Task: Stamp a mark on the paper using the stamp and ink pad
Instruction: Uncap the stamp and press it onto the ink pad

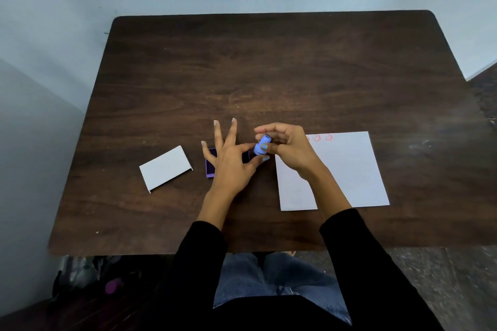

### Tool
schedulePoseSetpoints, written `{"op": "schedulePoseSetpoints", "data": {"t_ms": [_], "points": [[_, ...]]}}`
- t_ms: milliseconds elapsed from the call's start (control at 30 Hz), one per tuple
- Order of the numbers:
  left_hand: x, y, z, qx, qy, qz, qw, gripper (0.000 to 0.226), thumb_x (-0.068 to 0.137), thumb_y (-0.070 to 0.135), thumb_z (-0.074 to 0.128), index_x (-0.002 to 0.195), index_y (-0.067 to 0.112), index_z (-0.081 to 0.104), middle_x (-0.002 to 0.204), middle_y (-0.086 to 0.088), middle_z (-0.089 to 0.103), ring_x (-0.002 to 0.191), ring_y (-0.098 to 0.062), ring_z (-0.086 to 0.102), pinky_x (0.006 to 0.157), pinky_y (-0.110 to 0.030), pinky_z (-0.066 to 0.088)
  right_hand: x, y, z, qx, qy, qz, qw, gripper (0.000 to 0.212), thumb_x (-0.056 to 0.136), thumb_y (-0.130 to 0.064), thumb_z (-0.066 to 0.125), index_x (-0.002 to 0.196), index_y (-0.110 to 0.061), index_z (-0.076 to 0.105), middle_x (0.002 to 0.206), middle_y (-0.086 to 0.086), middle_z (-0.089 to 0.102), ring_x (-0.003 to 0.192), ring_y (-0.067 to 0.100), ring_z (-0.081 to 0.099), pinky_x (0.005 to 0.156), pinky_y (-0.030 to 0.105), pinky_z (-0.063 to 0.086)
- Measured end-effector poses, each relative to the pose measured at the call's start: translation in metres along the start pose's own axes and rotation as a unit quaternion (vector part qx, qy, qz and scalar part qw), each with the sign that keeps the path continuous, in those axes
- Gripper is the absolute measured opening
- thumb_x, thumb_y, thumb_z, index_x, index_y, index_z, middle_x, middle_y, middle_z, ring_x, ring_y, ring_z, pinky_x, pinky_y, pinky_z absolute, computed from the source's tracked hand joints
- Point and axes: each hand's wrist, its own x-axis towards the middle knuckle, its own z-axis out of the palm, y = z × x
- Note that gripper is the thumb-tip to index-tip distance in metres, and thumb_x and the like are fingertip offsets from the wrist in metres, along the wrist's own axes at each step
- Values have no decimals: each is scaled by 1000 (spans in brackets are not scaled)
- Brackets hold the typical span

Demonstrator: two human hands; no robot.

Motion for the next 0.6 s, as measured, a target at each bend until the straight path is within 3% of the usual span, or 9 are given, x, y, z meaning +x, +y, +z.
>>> {"op": "schedulePoseSetpoints", "data": {"t_ms": [100, 200, 300, 433, 500, 600], "points": [[-2, 1, 2, 8, 3, 6, 1000, 30, 81, 46, 65, 105, 28, 70, 160, 1, 8, 144, -23, -21, 109, -56, -17, 1, -2, -1, 49, 6, -15, 999, 36, 81, 11, 59, 111, -9, 64, 105, 6, 67, 101, 13, 64, 79, 14, 55], [-10, 6, 11, 31, 32, 32, 999, 33, 81, 49, 62, 108, 30, 69, 160, -2, 7, 144, -27, -20, 109, -58, -14, 3, -5, -2, 153, 71, -11, 986, 34, 82, 9, 61, 111, -8, 63, 104, 8, 67, 96, 14, 66, 78, 14, 55], [-18, 9, 23, 72, 57, 59, 994, 36, 84, 52, 57, 114, 33, 65, 160, -5, 4, 143, -26, -22, 108, -57, -15, 5, -9, -3, 285, 90, 23, 954, 27, 85, 5, 58, 106, -11, 64, 101, 5, 67, 96, 18, 66, 81, 21, 57], [-23, 8, 33, 120, 30, 50, 991, 40, 86, 55, 50, 122, 38, 59, 160, -6, -2, 142, -28, -23, 109, -61, -10, 4, -11, -4, 431, 70, 69, 897, 20, 87, -2, 57, 100, -14, 65, 102, 8, 69, 94, 19, 69, 80, 28, 58], [-23, 6, 37, 125, 14, 41, 991, 52, 85, 58, 50, 133, 38, 48, 160, -6, -4, 140, -26, -27, 109, -63, -7, 3, -11, -3, 489, 50, 86, 867, 18, 89, -4, 55, 101, -14, 64, 102, 10, 70, 93, 20, 70, 77, 29, 60], [-23, 1, 34, 66, 24, 17, 997, 95, 76, 68, 54, 149, 26, 10, 160, -4, -6, 142, -19, -23, 111, -59, -6, 2, -11, 1, 564, 25, 100, 819, 16, 91, -8, 53, 103, -12, 63, 95, 11, 72, 88, 21, 71, 73, 31, 61]]}}
